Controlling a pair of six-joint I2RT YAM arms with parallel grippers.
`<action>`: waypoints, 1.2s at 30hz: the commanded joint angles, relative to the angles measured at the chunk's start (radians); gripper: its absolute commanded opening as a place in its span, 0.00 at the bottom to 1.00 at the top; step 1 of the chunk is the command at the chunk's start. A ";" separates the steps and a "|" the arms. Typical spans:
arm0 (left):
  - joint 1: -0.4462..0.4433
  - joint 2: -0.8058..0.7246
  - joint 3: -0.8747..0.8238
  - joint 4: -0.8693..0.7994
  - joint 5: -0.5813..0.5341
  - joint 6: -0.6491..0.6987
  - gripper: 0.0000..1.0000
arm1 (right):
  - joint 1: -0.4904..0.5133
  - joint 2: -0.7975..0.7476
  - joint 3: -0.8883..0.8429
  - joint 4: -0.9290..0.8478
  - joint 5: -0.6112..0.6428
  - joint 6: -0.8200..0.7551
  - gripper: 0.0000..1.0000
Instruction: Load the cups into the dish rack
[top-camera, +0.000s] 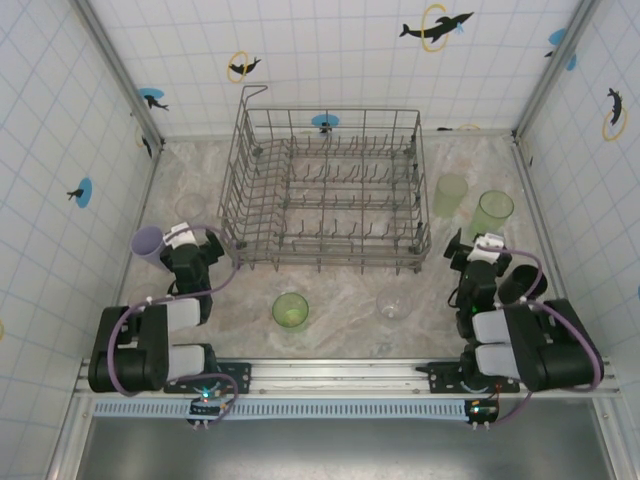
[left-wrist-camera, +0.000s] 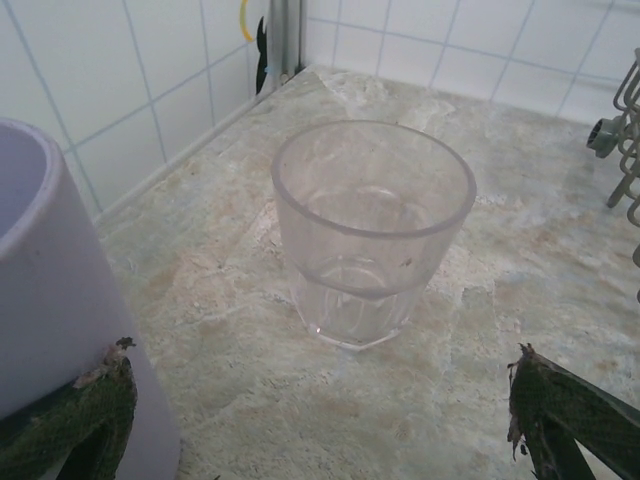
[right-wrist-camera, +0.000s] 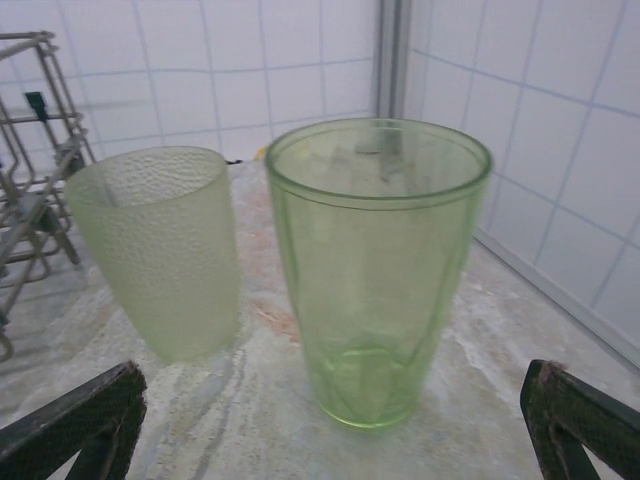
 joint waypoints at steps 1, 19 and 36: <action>-0.005 -0.036 0.071 -0.138 -0.036 -0.058 0.98 | -0.014 -0.075 0.037 -0.226 0.041 0.061 0.99; -0.005 -0.184 0.490 -0.825 -0.108 -0.159 0.98 | -0.039 -0.252 0.429 -1.001 -0.105 0.238 0.99; -0.005 -0.373 0.683 -1.278 0.292 -0.429 0.98 | -0.037 -0.208 0.686 -1.304 -0.310 0.260 0.99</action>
